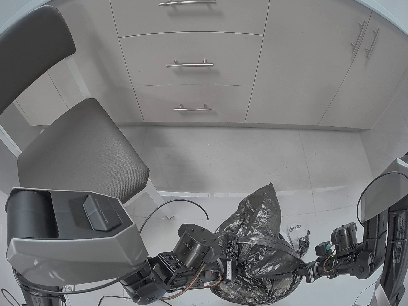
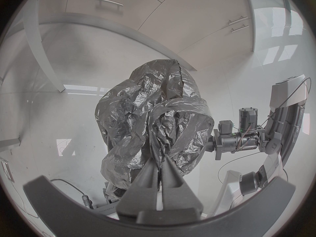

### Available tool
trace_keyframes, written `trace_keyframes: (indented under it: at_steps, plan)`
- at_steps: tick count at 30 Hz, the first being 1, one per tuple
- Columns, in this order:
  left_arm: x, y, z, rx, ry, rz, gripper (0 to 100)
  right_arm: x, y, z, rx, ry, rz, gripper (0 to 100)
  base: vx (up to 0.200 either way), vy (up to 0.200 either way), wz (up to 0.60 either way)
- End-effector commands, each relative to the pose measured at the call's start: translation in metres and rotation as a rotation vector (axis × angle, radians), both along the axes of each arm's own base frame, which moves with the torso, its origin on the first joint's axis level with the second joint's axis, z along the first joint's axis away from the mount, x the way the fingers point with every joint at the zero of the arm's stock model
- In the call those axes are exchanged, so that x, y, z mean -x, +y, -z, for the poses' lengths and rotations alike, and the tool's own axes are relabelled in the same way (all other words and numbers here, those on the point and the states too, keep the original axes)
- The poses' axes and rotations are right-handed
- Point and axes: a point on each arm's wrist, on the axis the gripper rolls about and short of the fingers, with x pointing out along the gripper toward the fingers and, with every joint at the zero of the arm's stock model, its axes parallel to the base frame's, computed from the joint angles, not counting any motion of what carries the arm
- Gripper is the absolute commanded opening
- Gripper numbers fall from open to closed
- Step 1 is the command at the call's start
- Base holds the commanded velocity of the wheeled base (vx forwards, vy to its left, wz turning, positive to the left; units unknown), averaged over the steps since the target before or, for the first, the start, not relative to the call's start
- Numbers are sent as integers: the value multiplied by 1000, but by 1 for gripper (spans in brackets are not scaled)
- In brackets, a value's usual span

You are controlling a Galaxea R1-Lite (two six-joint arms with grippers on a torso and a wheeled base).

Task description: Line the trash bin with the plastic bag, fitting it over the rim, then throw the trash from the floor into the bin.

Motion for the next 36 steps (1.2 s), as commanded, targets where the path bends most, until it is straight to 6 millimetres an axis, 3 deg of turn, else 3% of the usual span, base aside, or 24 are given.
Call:
trace_keyframes:
  at_steps: [1, 9, 11, 16, 21, 29, 36]
  plan:
    - [1, 1, -1, 0, 1, 0, 0, 4, 0, -3, -2, 7, -2, 100, 0, 0, 0]
    - [1, 1, -1, 5, 5, -1, 0, 2, 4, -36, -102, -103, 62, 100, 0, 0, 0]
    - [1, 0, -1, 20, 26, -17, 0, 7, 5, -53, -159, -130, 41, 100, 0, 0, 0]
    - [-2, 4, -1, 50, 67, 10, 0, 25, 18, -69, -212, -81, -65, 100, 0, 0, 0]
    - [-4, 6, -1, 62, 65, 10, 0, 27, 27, -93, -312, -160, -53, 100, 0, 0, 0]
    - [-2, 6, 0, 72, 59, 14, 0, -37, 50, -128, -403, -369, 120, 100, 0, 0, 0]
    - [-2, 6, 0, 71, 56, 18, 0, -88, 72, -105, -325, -341, 218, 100, 0, 0, 0]
